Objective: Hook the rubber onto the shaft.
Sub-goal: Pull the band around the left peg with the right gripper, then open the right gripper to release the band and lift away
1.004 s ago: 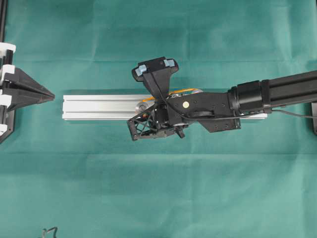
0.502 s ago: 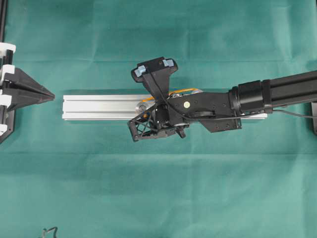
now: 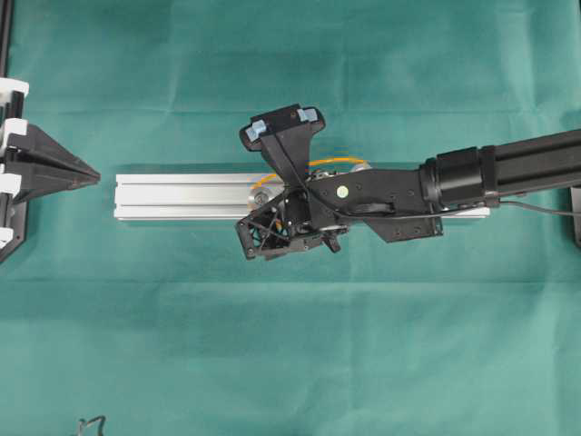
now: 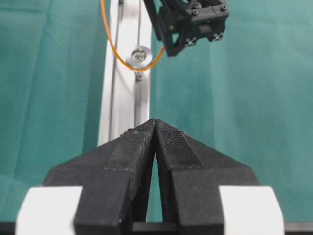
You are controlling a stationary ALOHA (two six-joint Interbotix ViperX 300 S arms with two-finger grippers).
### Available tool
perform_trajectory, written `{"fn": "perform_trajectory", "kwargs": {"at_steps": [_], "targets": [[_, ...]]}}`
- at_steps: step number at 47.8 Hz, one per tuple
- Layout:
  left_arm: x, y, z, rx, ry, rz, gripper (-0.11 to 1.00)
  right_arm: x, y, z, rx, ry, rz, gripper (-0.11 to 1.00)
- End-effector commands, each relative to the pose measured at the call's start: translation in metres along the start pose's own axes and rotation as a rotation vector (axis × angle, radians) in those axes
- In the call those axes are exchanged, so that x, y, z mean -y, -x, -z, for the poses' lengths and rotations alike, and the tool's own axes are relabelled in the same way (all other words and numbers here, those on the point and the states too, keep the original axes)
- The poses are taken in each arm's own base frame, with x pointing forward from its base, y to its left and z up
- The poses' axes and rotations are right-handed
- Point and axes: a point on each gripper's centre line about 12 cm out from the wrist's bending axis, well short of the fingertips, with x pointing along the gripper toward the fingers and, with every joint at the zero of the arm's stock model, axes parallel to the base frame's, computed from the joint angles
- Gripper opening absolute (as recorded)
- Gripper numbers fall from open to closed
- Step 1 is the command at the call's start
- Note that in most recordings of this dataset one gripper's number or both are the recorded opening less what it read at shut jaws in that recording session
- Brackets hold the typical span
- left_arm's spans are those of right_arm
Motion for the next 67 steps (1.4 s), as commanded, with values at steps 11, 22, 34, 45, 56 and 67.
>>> {"fn": "perform_trajectory", "kwargs": {"at_steps": [11,22,34,45,56,67], "targets": [[0.001,0.003,-0.01,0.026,-0.002,0.004,0.0,-0.007,0.029,-0.004,0.025,0.011,-0.065,0.82],[0.001,0.003,-0.01,0.024,-0.002,0.004,0.0,-0.008,0.03,-0.004,0.026,0.015,-0.071,0.82],[0.001,0.003,-0.01,0.024,-0.002,0.004,0.0,-0.01,0.035,-0.008,0.044,0.07,-0.082,0.83],[0.001,0.003,-0.01,0.026,-0.002,0.004,0.0,-0.011,0.041,-0.009,0.05,0.159,-0.092,0.88],[0.001,0.003,-0.01,0.024,-0.002,0.004,0.0,-0.015,0.051,-0.01,0.059,0.268,-0.098,0.93],[0.001,0.003,-0.01,0.024,-0.002,0.004,0.0,-0.015,0.067,-0.014,0.062,0.272,-0.076,0.93]]}}
